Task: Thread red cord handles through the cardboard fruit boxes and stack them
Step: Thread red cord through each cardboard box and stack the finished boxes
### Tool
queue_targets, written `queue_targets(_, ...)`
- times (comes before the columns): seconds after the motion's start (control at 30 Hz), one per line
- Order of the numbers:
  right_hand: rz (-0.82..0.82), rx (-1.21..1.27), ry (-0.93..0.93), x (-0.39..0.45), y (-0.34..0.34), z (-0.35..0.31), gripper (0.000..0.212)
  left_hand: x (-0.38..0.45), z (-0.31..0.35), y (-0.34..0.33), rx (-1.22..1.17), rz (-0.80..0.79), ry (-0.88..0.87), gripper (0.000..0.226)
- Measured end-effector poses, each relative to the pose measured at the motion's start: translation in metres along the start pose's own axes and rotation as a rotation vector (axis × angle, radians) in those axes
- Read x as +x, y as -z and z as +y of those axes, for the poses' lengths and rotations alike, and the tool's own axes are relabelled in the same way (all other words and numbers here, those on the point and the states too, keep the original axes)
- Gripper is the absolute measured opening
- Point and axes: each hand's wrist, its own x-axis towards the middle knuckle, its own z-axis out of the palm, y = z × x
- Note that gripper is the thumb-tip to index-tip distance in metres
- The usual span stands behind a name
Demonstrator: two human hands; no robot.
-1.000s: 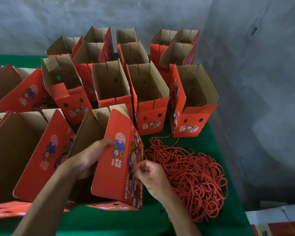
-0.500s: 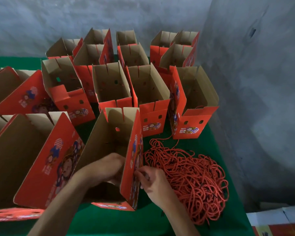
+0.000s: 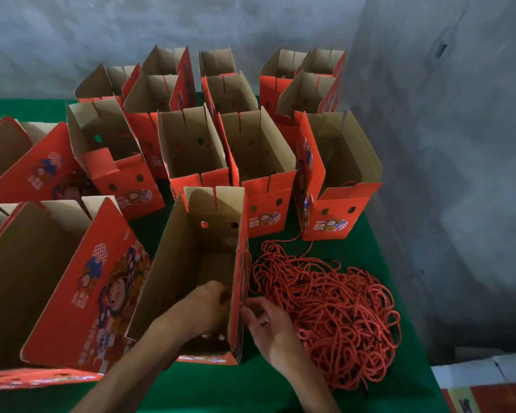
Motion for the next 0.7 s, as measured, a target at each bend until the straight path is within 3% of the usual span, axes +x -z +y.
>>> queue_targets(0.17, -0.019, -0.035, -0.059, -0.003, 0.004, 0.008, 0.007, -0.012, 0.009, -0.003, -0.494, 0.028, -0.146, 0.05)
queue_targets(0.3, 0.062, -0.028, -0.046, 0.0, 0.019, 0.004, 0.011, -0.027, 0.013, 0.005, -0.453, 0.084, -0.291, 0.044)
queue_targets(0.33, 0.057, 0.014, -0.026, -0.001, 0.021, -0.001, 0.011, -0.03, 0.01, 0.007, -0.359, 0.175, -0.34, 0.044)
queue_targets(0.4, 0.036, 0.093, 0.011, -0.003, 0.02, -0.011, 0.016, -0.036, 0.003, 0.018, -0.041, 0.515, -0.382, 0.041)
queue_targets(0.47, 0.04, 0.15, 0.066, -0.005, 0.015, -0.018, 0.026, -0.038, -0.007, 0.034, 0.261, 0.882, -0.371, 0.035)
queue_targets(0.5, 0.039, 0.188, 0.103, -0.007, 0.012, -0.021, 0.031, -0.039, -0.013, 0.04, 0.313, 0.974, -0.334, 0.036)
queue_targets(0.57, 0.046, 0.218, 0.171, -0.008, 0.005, -0.026, 0.037, -0.039, -0.023, 0.049, 0.206, 0.956, -0.216, 0.047)
queue_targets(0.7, 0.083, 0.194, 0.208, -0.002, -0.009, -0.025, 0.059, -0.038, -0.038, 0.059, -0.445, 0.598, -0.083, 0.061)
